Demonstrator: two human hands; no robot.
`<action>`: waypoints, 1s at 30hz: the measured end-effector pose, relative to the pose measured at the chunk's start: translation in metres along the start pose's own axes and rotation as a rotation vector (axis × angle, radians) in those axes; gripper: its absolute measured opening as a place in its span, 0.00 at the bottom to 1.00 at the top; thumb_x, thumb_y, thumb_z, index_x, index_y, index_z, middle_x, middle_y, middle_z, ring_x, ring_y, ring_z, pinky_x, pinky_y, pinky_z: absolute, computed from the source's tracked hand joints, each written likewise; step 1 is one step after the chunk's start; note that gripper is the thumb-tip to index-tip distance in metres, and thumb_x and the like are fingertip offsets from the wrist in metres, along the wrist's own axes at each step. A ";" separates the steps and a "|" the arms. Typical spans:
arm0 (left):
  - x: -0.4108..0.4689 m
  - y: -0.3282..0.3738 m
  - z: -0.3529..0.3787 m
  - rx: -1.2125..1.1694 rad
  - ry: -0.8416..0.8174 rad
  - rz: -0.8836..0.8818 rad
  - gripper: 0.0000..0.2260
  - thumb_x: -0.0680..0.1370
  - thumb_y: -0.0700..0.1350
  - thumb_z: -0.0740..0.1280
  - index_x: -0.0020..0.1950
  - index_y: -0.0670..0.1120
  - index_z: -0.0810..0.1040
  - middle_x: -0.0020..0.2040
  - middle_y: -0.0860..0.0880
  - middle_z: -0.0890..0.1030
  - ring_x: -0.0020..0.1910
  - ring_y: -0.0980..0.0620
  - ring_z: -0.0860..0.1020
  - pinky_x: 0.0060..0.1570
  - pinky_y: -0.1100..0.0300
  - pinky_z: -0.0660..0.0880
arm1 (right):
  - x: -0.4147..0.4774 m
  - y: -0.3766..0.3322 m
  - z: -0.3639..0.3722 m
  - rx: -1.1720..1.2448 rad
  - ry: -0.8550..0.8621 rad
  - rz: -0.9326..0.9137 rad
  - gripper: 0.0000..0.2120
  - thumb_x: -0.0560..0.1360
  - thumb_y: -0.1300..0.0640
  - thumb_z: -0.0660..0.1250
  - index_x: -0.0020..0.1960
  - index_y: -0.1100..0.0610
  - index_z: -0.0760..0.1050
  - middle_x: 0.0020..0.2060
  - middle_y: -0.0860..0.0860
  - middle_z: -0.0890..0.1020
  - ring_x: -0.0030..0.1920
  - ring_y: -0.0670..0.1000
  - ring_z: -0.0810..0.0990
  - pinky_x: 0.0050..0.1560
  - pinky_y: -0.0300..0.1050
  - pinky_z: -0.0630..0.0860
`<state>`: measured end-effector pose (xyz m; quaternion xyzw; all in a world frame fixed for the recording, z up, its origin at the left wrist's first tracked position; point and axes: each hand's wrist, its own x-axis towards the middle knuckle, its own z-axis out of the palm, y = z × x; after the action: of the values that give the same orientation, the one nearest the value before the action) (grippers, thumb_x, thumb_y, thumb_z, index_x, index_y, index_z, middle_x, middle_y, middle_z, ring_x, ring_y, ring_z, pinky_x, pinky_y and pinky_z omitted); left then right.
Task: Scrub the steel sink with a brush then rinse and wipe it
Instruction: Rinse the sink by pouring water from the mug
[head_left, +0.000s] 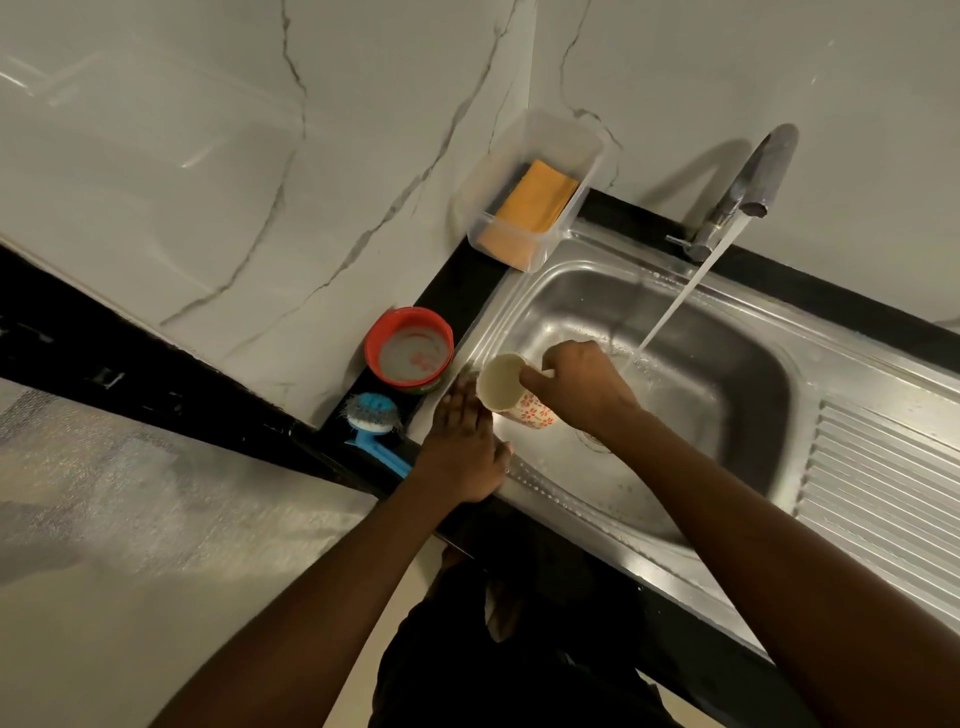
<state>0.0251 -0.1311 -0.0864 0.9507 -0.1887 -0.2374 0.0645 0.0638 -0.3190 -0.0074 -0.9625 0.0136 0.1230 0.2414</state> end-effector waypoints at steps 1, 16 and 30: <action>-0.004 0.002 0.001 -0.010 -0.023 0.002 0.40 0.85 0.62 0.51 0.84 0.38 0.36 0.83 0.37 0.32 0.83 0.40 0.33 0.82 0.46 0.35 | -0.002 0.007 -0.002 0.015 -0.015 -0.005 0.22 0.79 0.43 0.68 0.34 0.58 0.76 0.30 0.52 0.78 0.30 0.50 0.76 0.29 0.44 0.69; -0.052 0.035 -0.011 0.039 -0.370 -0.061 0.39 0.85 0.64 0.50 0.85 0.41 0.37 0.83 0.37 0.33 0.83 0.38 0.33 0.82 0.42 0.41 | -0.047 0.041 -0.027 -0.102 -0.143 -0.187 0.22 0.80 0.41 0.67 0.34 0.54 0.73 0.30 0.50 0.75 0.31 0.49 0.74 0.34 0.48 0.72; -0.085 0.060 0.008 0.110 -0.294 0.048 0.41 0.84 0.66 0.49 0.84 0.41 0.34 0.84 0.39 0.33 0.83 0.41 0.34 0.83 0.44 0.42 | -0.108 0.105 -0.057 -0.056 -0.141 -0.055 0.20 0.79 0.39 0.68 0.38 0.54 0.79 0.32 0.48 0.79 0.32 0.47 0.77 0.36 0.47 0.76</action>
<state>-0.0674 -0.1532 -0.0443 0.9030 -0.2317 -0.3617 -0.0104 -0.0364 -0.4425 0.0191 -0.9578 -0.0334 0.1841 0.2183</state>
